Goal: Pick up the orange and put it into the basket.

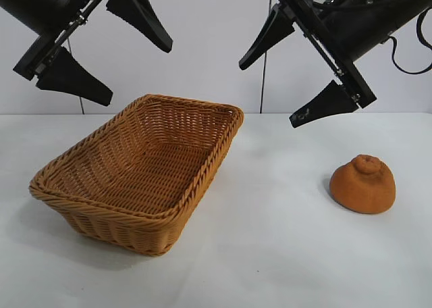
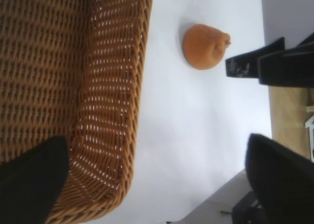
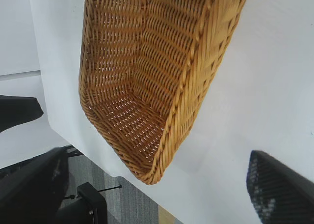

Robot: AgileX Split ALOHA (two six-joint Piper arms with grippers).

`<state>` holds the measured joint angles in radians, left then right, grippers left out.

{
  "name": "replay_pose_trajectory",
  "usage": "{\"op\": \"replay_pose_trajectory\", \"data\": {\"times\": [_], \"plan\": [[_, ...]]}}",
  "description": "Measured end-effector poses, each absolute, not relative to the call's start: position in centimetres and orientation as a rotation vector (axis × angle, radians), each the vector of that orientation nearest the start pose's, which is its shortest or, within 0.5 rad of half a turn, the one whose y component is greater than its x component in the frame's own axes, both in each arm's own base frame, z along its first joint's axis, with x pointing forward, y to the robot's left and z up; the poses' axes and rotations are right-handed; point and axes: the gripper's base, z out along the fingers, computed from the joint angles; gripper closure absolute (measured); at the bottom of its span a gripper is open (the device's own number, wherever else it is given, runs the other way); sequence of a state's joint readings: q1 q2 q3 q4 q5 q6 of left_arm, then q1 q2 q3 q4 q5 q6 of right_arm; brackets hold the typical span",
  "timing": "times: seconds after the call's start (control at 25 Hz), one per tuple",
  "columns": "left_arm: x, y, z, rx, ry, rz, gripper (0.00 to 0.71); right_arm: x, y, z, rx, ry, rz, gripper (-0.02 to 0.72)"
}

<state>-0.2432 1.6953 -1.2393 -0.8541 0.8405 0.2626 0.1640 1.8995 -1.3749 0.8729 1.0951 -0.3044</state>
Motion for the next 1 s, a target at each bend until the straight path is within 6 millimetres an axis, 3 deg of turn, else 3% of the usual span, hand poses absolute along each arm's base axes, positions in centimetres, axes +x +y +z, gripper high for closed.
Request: {"op": "replay_pose_trajectory", "data": {"times": [1.0], "plan": [[34.6, -13.1, 26.8, -0.043, 2.503, -0.914, 0.017, 36.5, 12.3, 22.7, -0.087, 2.827, 1.153, 0.027]]}}
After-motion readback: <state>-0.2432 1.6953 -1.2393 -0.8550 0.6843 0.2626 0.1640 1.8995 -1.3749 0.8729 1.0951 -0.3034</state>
